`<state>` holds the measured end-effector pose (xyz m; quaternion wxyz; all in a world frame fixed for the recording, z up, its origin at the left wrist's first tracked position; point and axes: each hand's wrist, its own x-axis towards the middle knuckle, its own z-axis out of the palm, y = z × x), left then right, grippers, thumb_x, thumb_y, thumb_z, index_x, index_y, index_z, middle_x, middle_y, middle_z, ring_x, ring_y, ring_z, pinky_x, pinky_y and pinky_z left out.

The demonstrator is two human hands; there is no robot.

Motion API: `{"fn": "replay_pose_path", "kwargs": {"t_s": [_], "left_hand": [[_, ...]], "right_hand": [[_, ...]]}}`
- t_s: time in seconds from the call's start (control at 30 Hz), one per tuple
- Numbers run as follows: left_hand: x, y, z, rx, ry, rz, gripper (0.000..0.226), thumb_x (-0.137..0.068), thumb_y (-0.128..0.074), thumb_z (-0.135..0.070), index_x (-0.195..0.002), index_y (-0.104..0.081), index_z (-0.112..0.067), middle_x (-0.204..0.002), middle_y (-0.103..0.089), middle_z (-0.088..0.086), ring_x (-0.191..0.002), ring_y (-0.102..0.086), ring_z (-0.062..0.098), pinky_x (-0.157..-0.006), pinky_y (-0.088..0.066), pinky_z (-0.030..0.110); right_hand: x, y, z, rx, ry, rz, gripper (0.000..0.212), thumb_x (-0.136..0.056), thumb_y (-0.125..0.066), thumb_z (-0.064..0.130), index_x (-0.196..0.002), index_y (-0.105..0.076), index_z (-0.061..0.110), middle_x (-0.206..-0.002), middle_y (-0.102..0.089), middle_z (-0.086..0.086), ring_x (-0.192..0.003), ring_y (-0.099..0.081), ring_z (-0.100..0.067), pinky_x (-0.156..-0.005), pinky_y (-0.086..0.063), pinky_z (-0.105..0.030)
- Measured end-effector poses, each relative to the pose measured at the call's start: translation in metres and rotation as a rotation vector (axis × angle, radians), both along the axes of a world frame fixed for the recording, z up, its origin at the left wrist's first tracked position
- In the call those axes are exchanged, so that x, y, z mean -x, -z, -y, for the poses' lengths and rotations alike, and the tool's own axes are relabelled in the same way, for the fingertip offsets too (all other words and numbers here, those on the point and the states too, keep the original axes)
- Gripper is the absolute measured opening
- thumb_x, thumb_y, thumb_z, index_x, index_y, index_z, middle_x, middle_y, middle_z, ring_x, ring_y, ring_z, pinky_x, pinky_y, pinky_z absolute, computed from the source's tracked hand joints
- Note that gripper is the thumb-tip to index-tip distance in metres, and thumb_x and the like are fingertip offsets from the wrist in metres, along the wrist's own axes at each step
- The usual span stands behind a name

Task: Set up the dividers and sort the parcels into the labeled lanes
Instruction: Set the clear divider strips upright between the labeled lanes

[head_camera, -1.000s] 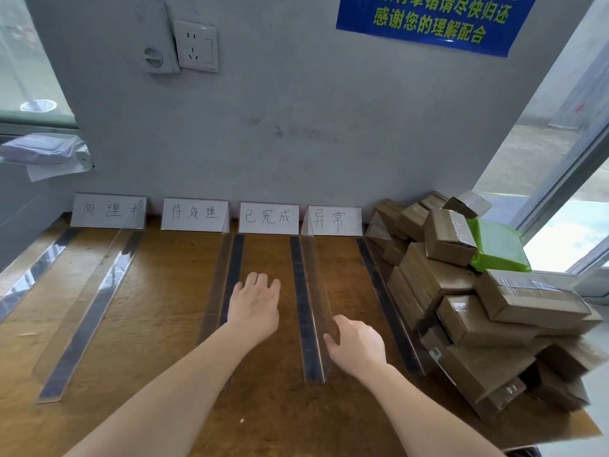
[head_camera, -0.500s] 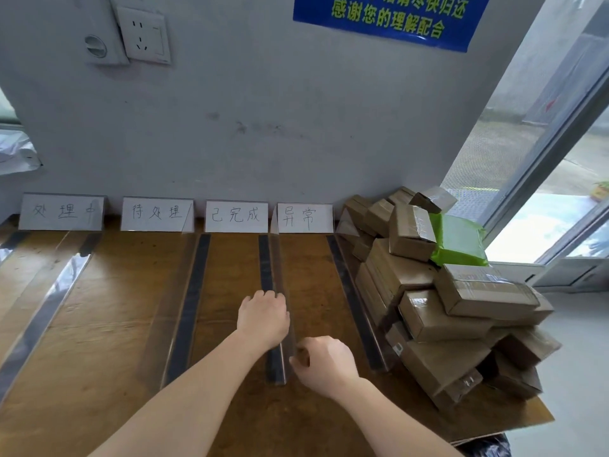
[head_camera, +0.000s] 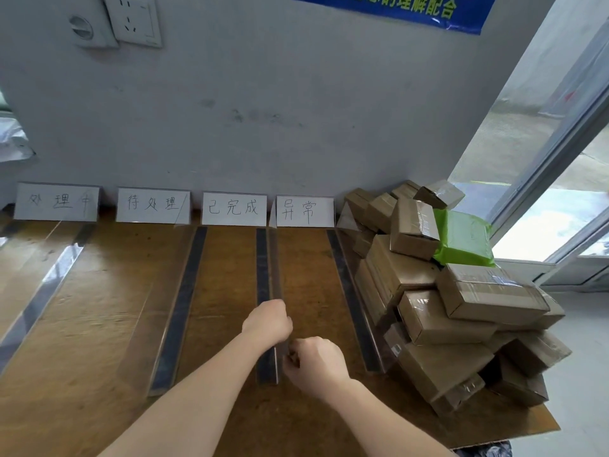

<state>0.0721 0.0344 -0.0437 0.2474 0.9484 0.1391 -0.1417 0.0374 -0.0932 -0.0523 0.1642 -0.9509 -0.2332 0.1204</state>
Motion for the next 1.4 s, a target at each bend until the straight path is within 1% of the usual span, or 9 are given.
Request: {"fn": "replay_pose_path", "kwargs": {"t_s": [0.17, 0.27, 0.37, 0.5, 0.6, 0.73, 0.87, 1.07, 1.4], "left_hand": [[-0.004, 0.002, -0.001, 0.038, 0.010, 0.016, 0.038, -0.099, -0.051, -0.022, -0.136, -0.051, -0.016, -0.126, -0.060, 0.005, -0.093, -0.060, 0.013, -0.077, -0.054, 0.024], [-0.005, 0.003, -0.002, 0.033, 0.015, 0.017, 0.039, -0.099, -0.051, -0.024, -0.137, -0.051, -0.016, -0.128, -0.060, 0.005, -0.100, -0.063, 0.016, -0.078, -0.054, 0.024], [-0.004, 0.006, -0.004, 0.026, 0.017, 0.014, 0.037, -0.099, -0.051, -0.030, -0.134, -0.053, -0.018, -0.117, -0.062, 0.002, -0.095, -0.063, 0.015, -0.078, -0.056, 0.025], [-0.004, 0.005, -0.004, 0.032, 0.011, -0.009, 0.045, -0.098, -0.051, -0.038, -0.139, -0.049, -0.018, -0.127, -0.061, 0.002, -0.103, -0.063, 0.016, -0.075, -0.052, 0.024], [-0.002, 0.004, 0.001, 0.024, -0.007, -0.017, 0.041, -0.094, -0.055, -0.039, -0.131, -0.053, -0.020, -0.116, -0.064, 0.001, -0.095, -0.064, 0.016, -0.068, -0.053, 0.025], [0.003, 0.003, 0.009, -0.013, -0.041, -0.035, 0.028, -0.089, -0.053, -0.025, -0.116, -0.058, -0.017, -0.098, -0.064, -0.003, -0.082, -0.062, 0.015, -0.058, -0.049, 0.026], [0.003, -0.002, 0.015, -0.110, -0.091, -0.048, 0.024, -0.090, -0.050, -0.018, -0.112, -0.058, -0.022, -0.093, -0.063, -0.004, -0.080, -0.062, 0.015, -0.068, -0.057, 0.031], [0.007, -0.001, 0.019, -0.131, -0.155, -0.036, 0.043, -0.094, -0.048, -0.018, -0.137, -0.048, -0.023, -0.114, -0.064, -0.001, -0.091, -0.063, 0.017, -0.077, -0.058, 0.033], [0.001, 0.005, 0.020, -0.111, -0.138, -0.031, 0.043, -0.094, -0.050, -0.026, -0.137, -0.047, -0.024, -0.110, -0.063, -0.003, -0.089, -0.061, 0.015, -0.072, -0.056, 0.029]], "right_hand": [[-0.005, -0.003, 0.001, 0.014, -0.004, -0.031, 0.028, -0.097, -0.055, 0.036, -0.119, -0.067, 0.024, -0.105, -0.070, 0.004, -0.094, -0.068, -0.012, -0.082, -0.057, -0.023], [-0.006, -0.006, 0.002, 0.009, -0.025, -0.052, 0.027, -0.096, -0.056, 0.037, -0.118, -0.068, 0.025, -0.102, -0.070, 0.005, -0.092, -0.068, -0.010, -0.081, -0.057, -0.023], [-0.009, -0.009, 0.004, 0.007, -0.038, -0.097, 0.032, -0.091, -0.057, 0.048, -0.111, -0.069, 0.026, -0.096, -0.070, 0.008, -0.085, -0.068, -0.010, -0.077, -0.060, -0.026], [-0.017, -0.016, 0.018, 0.013, -0.048, -0.127, 0.038, -0.088, -0.056, 0.052, -0.109, -0.069, 0.024, -0.095, -0.070, 0.008, -0.082, -0.067, -0.011, -0.075, -0.060, -0.028], [-0.025, -0.020, 0.035, 0.015, -0.020, -0.072, 0.030, -0.091, -0.054, 0.046, -0.106, -0.069, 0.023, -0.092, -0.068, 0.009, -0.081, -0.064, -0.009, -0.075, -0.058, -0.024], [-0.041, -0.024, 0.064, 0.040, 0.047, 0.101, 0.027, -0.098, -0.050, 0.037, -0.107, -0.070, 0.021, -0.095, -0.068, 0.007, -0.083, -0.064, -0.009, -0.078, -0.057, -0.025], [-0.058, -0.030, 0.092, 0.084, 0.087, 0.232, 0.030, -0.101, -0.046, 0.035, -0.120, -0.064, 0.021, -0.114, -0.061, 0.003, -0.094, -0.063, -0.013, -0.069, -0.049, -0.022], [-0.073, -0.035, 0.117, 0.217, 0.052, 0.317, 0.031, -0.101, -0.047, 0.028, -0.127, -0.061, 0.020, -0.134, -0.049, -0.002, -0.122, -0.047, -0.020, -0.097, -0.048, -0.032], [-0.074, -0.032, 0.116, 0.347, 0.098, 0.140, 0.049, -0.096, -0.059, 0.016, -0.141, -0.041, 0.015, -0.141, -0.041, -0.015, -0.118, -0.053, -0.029, -0.089, -0.054, -0.032]]}}
